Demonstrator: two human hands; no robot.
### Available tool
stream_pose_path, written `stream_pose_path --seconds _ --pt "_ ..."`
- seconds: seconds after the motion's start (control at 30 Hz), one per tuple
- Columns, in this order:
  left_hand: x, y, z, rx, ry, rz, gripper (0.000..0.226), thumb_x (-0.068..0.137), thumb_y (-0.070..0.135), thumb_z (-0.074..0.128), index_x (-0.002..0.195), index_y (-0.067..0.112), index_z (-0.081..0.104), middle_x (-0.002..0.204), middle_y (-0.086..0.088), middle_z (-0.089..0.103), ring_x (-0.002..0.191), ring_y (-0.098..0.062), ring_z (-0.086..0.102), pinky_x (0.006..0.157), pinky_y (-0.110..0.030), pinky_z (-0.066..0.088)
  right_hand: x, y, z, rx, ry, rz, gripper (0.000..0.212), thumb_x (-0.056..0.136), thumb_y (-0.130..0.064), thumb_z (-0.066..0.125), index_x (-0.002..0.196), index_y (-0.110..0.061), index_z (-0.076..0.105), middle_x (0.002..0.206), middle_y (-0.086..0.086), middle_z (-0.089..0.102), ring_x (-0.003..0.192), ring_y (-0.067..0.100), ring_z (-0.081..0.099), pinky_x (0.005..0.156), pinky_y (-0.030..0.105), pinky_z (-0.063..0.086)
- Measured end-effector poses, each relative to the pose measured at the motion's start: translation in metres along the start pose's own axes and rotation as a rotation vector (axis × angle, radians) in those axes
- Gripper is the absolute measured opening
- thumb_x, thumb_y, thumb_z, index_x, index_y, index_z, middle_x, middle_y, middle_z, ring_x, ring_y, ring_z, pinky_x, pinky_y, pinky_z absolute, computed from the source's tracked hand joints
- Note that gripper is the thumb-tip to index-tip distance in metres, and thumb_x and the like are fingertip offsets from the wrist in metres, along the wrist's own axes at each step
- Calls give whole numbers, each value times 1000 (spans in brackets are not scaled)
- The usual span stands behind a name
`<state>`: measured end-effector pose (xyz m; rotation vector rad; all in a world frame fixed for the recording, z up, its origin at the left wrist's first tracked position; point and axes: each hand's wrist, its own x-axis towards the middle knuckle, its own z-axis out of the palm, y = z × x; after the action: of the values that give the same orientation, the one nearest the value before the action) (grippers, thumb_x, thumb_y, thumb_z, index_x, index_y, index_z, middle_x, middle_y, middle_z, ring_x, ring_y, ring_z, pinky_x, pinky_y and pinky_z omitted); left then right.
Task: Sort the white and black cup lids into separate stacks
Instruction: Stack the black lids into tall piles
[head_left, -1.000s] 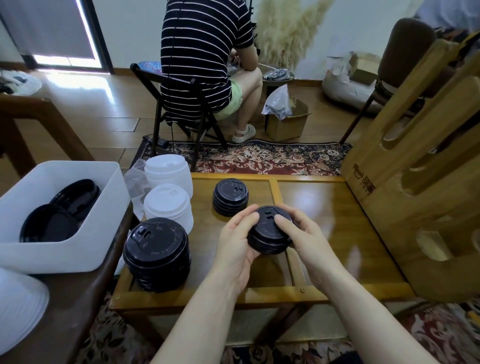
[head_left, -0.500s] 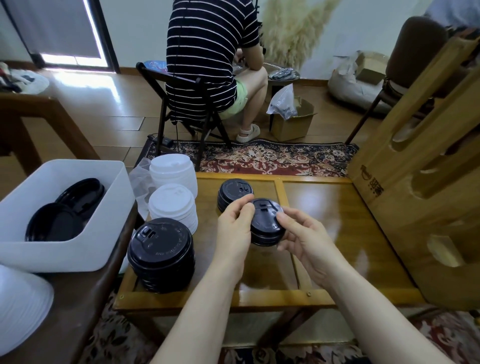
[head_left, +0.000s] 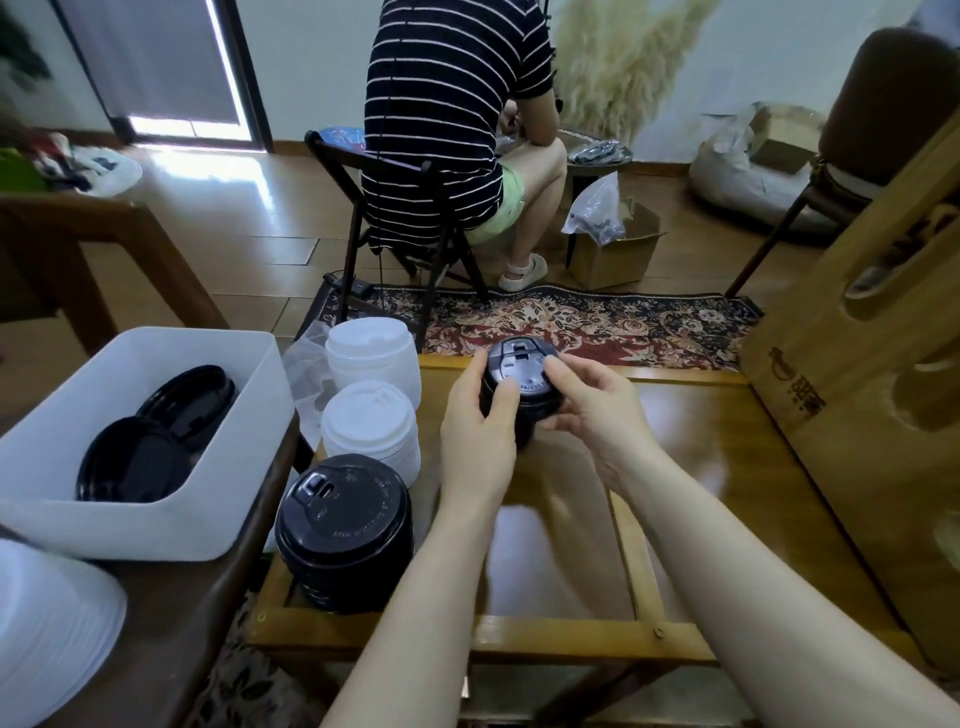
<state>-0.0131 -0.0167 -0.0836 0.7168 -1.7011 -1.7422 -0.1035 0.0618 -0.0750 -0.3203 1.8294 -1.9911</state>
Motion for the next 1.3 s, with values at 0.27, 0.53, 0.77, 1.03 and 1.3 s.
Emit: stream_pose_path --seconds 0.27,0.53,0.77,1.03,1.3 --pt "26 -16 -1 -11 3 -48 55 88 28 41 141 24 56 138 9 61 130 -9 52 115 -39 39 36 14 9 -262 58 -17 16 91 -33 66 92 -17 70 79 -5 65 59 4 51 52 16 39" --pt "35 -28 -1 -103 49 -152 58 89 34 48 146 22 50 145 5 54 135 -12 48 116 -43 37 43 17 10 -333 45 -37 28 89 -35 68 96 -8 66 81 -5 63 68 7 53 63 22 44" --pt "33 -32 2 -124 65 -190 46 102 28 51 147 18 47 142 0 56 130 -16 51 114 -42 39 38 23 7 -233 2 3 18 91 -28 66 100 -14 65 103 2 69 100 17 64 88 35 53" --pt "29 -29 -1 -81 13 -158 33 102 29 48 131 22 62 125 10 64 122 -15 57 106 -34 44 29 30 6 -158 3 26 26 95 -25 60 116 -12 67 109 0 71 99 12 64 85 26 49" --pt "29 -29 4 -51 21 -160 53 86 44 62 133 20 59 127 3 65 118 -14 60 107 -42 46 25 29 9 -143 -3 31 19 97 -22 55 114 -18 64 108 -2 69 96 8 64 76 21 47"
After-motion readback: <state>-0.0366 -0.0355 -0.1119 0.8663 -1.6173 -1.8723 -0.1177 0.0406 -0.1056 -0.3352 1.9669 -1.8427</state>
